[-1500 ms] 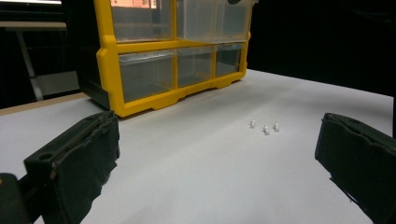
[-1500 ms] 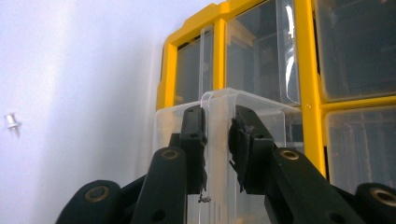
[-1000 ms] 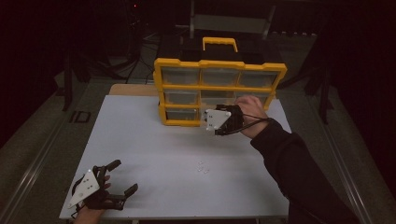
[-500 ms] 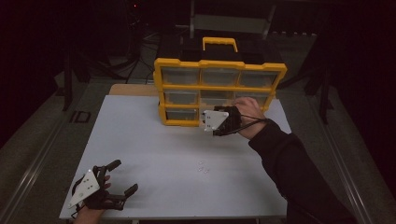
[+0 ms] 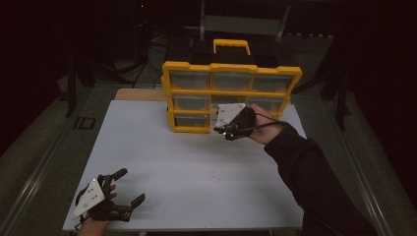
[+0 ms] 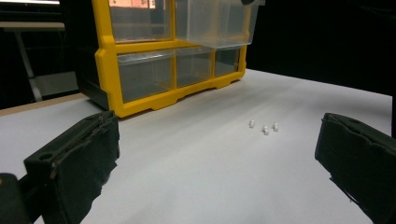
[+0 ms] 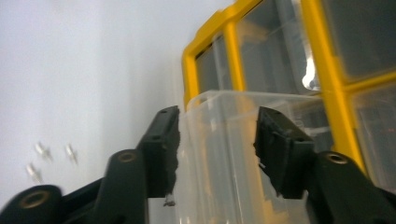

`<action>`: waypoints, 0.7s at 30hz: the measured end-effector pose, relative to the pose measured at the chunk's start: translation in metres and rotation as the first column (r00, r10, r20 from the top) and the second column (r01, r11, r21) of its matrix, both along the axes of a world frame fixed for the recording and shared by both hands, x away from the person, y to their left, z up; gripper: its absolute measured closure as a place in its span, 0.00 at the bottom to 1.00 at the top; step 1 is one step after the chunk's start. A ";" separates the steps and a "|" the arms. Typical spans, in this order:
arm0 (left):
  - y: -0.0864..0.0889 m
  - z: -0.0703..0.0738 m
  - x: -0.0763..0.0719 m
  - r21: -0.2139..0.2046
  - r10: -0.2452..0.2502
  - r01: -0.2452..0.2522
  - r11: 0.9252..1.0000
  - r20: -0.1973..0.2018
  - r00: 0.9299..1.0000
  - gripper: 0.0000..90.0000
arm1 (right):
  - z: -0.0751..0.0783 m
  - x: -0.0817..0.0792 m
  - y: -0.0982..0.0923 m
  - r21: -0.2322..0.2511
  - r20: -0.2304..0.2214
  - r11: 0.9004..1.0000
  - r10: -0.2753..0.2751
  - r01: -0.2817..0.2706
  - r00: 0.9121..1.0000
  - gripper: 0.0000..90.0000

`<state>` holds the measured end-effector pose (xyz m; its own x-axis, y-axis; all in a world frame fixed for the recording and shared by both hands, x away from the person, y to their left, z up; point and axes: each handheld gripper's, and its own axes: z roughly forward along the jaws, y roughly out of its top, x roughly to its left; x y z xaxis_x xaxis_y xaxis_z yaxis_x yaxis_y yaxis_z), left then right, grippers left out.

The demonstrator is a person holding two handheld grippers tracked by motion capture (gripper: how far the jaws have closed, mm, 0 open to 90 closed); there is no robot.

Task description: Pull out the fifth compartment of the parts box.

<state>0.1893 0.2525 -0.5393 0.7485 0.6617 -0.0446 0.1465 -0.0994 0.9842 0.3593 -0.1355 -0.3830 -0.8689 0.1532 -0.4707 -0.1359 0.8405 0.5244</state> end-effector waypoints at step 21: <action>0.000 0.000 0.000 -0.001 0.000 0.000 1.000 -0.002 1.000 0.00 | 0.011 0.001 -0.069 0.398 -0.198 0.839 -0.316 0.371 0.928 0.14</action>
<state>0.1896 0.2522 -0.5393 0.7483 0.6617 -0.0469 0.1487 -0.0985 0.9840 0.3603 -0.2046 -0.3719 -0.7682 0.6118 -0.1884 0.2073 0.5162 0.8310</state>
